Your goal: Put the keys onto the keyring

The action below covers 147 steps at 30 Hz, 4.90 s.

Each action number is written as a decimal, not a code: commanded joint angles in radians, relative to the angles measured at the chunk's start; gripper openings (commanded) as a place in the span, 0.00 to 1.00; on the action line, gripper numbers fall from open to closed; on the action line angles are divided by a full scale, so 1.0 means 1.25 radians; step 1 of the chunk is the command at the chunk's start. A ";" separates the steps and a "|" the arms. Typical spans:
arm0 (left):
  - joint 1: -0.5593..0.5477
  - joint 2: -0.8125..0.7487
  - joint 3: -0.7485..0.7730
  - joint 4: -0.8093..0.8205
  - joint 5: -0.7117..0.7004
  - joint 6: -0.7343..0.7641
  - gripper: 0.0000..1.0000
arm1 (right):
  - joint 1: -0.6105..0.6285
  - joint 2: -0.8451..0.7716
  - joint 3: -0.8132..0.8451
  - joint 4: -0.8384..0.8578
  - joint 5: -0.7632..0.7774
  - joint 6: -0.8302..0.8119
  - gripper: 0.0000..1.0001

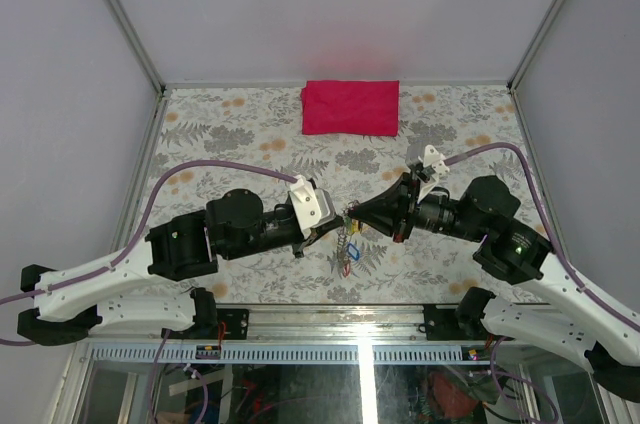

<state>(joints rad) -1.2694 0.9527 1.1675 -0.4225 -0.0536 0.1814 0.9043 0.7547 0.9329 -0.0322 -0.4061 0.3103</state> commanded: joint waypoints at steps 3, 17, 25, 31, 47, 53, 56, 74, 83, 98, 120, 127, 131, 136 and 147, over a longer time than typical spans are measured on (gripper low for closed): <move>-0.005 -0.014 0.031 0.054 -0.026 0.019 0.00 | -0.001 0.015 0.038 -0.006 -0.003 -0.007 0.00; -0.006 -0.017 0.030 0.060 -0.025 0.019 0.00 | -0.001 0.043 0.040 -0.033 -0.024 0.003 0.00; -0.008 -0.017 0.030 0.064 -0.001 0.011 0.01 | -0.001 -0.017 -0.006 0.051 0.012 0.003 0.00; -0.009 -0.032 0.002 0.128 0.066 -0.028 0.07 | -0.002 -0.088 -0.070 0.209 0.028 0.001 0.00; -0.009 -0.108 -0.052 0.252 0.138 -0.073 0.24 | -0.001 -0.140 -0.135 0.379 -0.080 -0.021 0.00; -0.008 -0.110 -0.076 0.335 0.161 -0.090 0.25 | -0.002 -0.130 -0.134 0.419 -0.149 -0.011 0.00; -0.008 -0.100 -0.077 0.356 0.194 -0.105 0.25 | -0.001 -0.128 -0.133 0.423 -0.150 -0.011 0.00; -0.009 -0.056 -0.115 0.460 0.229 -0.166 0.27 | -0.001 -0.122 -0.122 0.415 -0.157 -0.020 0.00; -0.009 -0.061 -0.122 0.449 0.178 -0.162 0.28 | -0.001 -0.127 -0.122 0.417 -0.166 -0.023 0.00; -0.009 -0.053 -0.121 0.442 0.155 -0.165 0.18 | -0.001 -0.133 -0.127 0.419 -0.172 -0.021 0.00; -0.009 -0.024 -0.024 0.268 0.166 -0.133 0.00 | -0.002 -0.155 -0.093 0.263 -0.167 -0.094 0.17; -0.009 0.005 0.062 0.091 0.135 -0.088 0.00 | -0.001 -0.175 -0.053 0.115 -0.149 -0.153 0.29; -0.009 0.034 0.119 0.002 0.126 -0.060 0.00 | -0.001 -0.168 -0.026 0.041 -0.124 -0.177 0.31; -0.008 0.067 0.179 -0.081 0.112 -0.032 0.00 | -0.002 -0.130 0.034 -0.075 -0.087 -0.200 0.33; -0.009 0.118 0.251 -0.168 0.097 -0.012 0.00 | -0.001 -0.057 0.066 -0.102 -0.143 -0.201 0.38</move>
<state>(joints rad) -1.2766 1.0931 1.4235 -0.6228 0.0849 0.1387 0.9024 0.6556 0.9562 -0.1593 -0.5549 0.0746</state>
